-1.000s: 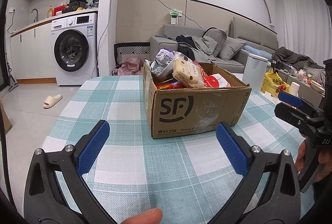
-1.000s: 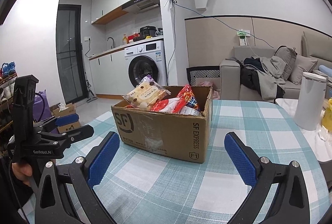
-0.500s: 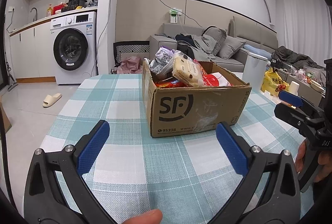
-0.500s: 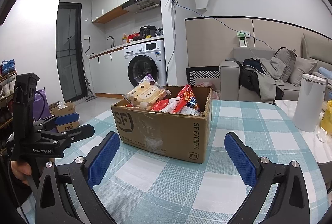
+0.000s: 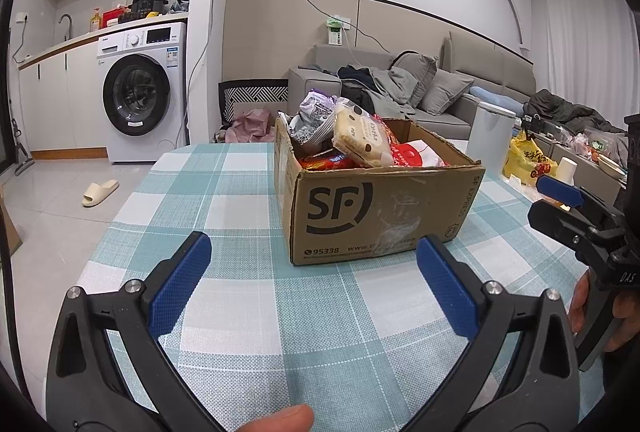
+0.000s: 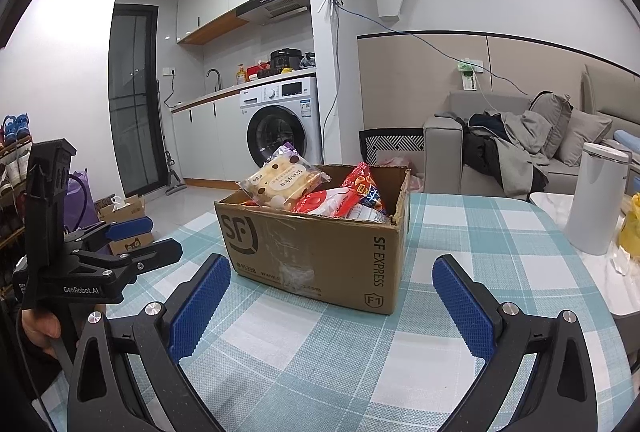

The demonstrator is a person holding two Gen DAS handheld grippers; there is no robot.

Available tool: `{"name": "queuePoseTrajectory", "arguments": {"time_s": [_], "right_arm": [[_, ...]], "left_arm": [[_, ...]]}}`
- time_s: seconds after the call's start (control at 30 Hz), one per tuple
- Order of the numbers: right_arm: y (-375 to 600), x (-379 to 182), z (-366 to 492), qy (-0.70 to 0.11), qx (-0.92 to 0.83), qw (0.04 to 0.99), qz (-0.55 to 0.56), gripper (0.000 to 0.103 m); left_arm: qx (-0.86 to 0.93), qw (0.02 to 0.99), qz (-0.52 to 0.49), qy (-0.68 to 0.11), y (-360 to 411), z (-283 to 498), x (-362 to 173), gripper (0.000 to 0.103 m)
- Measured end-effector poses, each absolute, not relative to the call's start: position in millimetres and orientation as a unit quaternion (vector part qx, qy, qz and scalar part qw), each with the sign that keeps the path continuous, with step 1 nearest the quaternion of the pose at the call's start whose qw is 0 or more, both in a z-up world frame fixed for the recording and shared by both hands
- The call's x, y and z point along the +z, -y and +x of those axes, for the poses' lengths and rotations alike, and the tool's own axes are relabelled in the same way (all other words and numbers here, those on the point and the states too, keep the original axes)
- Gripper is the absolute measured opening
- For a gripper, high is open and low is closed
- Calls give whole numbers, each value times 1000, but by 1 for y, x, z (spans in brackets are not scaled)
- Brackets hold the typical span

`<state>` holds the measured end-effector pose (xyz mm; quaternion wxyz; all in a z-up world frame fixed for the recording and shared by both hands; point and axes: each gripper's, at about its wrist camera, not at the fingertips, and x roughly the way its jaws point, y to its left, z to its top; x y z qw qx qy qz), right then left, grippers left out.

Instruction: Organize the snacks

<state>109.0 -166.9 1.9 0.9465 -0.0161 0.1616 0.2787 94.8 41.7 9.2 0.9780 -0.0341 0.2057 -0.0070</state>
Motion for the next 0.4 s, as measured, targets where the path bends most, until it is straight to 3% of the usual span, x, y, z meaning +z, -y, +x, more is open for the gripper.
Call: {"name": "queuePoseTrajectory", "arguments": {"time_s": [0.4], "right_arm": [[166,1,109,-162,280,946,-17,103]], "left_arm": [[-7,978,-33,-205,-40,96,9,102]]}}
